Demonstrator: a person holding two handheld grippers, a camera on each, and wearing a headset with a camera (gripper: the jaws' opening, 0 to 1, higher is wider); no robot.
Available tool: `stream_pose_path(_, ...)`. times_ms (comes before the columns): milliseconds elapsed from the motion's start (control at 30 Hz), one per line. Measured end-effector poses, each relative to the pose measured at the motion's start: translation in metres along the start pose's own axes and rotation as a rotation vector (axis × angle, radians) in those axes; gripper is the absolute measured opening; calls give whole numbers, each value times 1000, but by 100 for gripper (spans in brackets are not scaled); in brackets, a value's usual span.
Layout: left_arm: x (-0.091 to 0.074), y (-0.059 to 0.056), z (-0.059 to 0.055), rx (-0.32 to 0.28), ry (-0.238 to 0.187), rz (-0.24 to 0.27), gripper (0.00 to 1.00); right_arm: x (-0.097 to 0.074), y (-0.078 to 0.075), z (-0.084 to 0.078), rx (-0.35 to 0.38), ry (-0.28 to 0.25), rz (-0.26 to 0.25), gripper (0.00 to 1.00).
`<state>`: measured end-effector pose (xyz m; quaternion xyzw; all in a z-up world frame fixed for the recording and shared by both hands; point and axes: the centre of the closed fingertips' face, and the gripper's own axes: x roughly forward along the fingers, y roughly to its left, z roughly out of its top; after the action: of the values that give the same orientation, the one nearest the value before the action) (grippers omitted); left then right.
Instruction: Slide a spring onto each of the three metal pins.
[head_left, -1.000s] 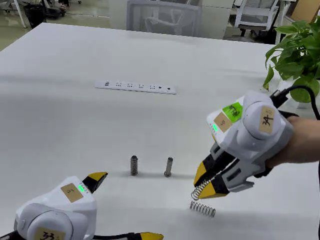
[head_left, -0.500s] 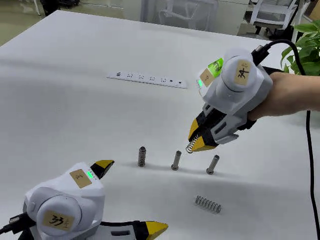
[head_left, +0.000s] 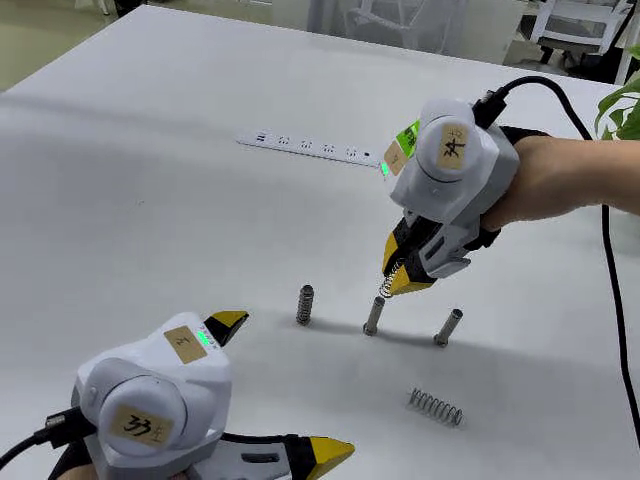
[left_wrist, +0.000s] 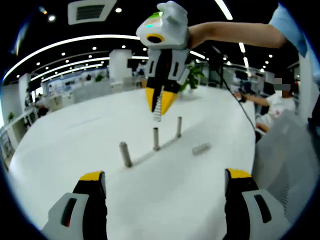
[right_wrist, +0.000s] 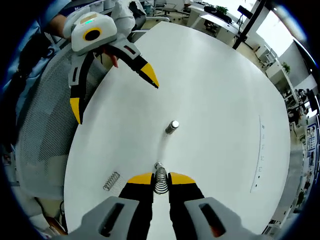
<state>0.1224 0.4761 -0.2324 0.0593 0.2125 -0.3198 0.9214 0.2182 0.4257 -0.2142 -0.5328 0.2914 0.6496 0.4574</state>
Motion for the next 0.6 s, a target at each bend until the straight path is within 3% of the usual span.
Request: stream_pose_path(600,2,0,-2,-16,2,-13,100,14,-1,-4,-21,40,37,12)
